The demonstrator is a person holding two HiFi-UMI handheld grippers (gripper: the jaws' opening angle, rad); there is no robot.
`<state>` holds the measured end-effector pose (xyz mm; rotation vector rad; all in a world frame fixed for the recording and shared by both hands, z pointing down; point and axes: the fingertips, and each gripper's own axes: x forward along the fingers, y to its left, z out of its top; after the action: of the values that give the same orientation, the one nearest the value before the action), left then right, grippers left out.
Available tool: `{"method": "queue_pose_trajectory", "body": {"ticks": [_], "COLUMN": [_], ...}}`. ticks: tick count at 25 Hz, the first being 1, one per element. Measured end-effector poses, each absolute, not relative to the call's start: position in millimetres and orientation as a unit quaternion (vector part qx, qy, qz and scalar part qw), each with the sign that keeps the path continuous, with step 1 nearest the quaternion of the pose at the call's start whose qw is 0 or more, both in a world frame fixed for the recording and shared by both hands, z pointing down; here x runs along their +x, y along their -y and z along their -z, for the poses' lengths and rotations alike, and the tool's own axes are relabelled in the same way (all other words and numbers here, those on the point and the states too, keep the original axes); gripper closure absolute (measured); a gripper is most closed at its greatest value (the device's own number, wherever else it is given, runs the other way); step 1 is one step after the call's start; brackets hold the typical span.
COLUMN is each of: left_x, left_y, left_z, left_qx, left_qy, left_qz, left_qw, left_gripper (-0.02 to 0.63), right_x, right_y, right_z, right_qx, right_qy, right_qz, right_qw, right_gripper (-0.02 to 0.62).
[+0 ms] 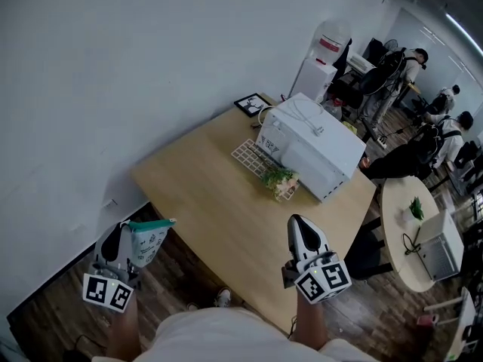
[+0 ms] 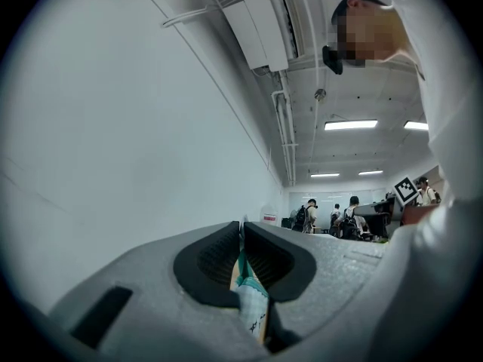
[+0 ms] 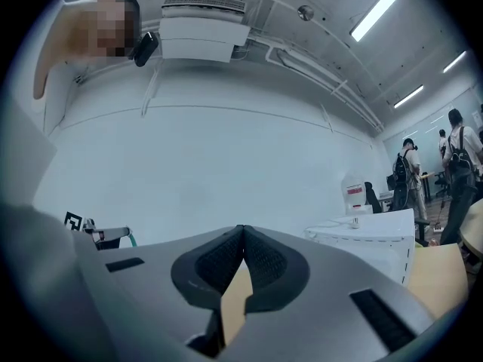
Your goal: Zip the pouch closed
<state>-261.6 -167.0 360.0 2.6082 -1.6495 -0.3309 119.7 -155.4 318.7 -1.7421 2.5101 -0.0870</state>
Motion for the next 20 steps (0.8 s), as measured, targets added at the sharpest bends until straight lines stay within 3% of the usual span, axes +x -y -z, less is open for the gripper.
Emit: {"method": "queue_pose_trajectory", "body": {"ticks": [20], "left_x": [-257.2], "left_y": [154.2], "left_z": [-359.1], "left_qx": [0.835], "left_qy": [0.538], "left_qz": [0.112], "left_qw": [0.020], "left_gripper": [0.581], "right_x": [106.4], "right_y": [154.2], "right_z": [-325.9], "right_qx": [-0.542], "right_qy": [-0.839], "right_qz": [0.031], "right_qw": [0.016], "right_gripper": [0.594]}}
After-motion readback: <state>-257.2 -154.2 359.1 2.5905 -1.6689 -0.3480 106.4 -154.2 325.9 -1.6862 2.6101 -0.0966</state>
